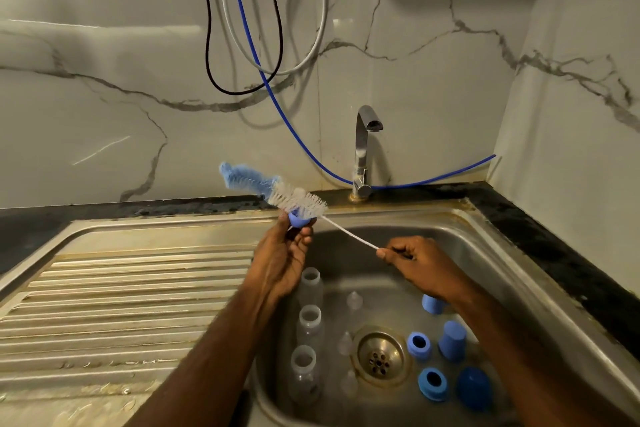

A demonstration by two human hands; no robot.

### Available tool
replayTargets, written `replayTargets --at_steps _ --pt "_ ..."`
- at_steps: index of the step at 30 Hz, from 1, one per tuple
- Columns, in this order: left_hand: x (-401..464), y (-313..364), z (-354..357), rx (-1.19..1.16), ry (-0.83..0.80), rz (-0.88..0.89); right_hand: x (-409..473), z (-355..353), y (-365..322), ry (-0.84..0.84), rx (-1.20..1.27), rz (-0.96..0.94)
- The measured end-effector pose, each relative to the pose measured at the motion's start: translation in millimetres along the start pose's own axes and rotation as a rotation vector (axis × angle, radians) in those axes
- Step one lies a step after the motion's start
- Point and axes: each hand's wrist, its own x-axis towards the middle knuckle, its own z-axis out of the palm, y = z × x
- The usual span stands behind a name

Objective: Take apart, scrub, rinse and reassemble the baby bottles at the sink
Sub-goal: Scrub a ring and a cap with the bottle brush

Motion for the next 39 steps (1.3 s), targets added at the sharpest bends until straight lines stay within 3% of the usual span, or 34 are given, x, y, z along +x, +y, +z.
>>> replayTargets --at_steps 3,8,15,20,26,29,33,39 --pt "-4.7 -8.9 5.6 0.093 -0.052 -0.026 -0.1 1.8 -0.3 0.057 -0.036 0.016" --pt "-3.1 -4.7 4.4 0.032 -0.016 0.031 -2.4 0.9 -3.6 -0.058 0.01 -0.018" --pt "-6.0 -11.4 7.4 0.152 -0.04 -0.043 -1.0 2.5 -1.7 0.046 -0.037 -0.011" --pt "-1.7 -0.4 2.6 0.039 0.006 -0.009 -0.5 -2.8 5.1 -0.067 0.033 0.011" --pt "-3.4 -3.0 4.9 0.075 -0.014 -0.06 0.9 -3.2 7.8 0.074 -0.023 0.015" --pt "-4.4 -12.9 8.6 0.134 -0.002 -0.049 1.4 4.3 -3.1 0.046 -0.034 -0.023" --pt "-3.2 -10.2 8.0 0.039 0.019 -0.01 -0.6 1.3 -5.7 -0.02 0.009 -0.031" --pt "-5.4 -7.4 7.2 0.06 -0.038 -0.057 -1.4 -3.4 -1.6 0.045 0.0 0.012"
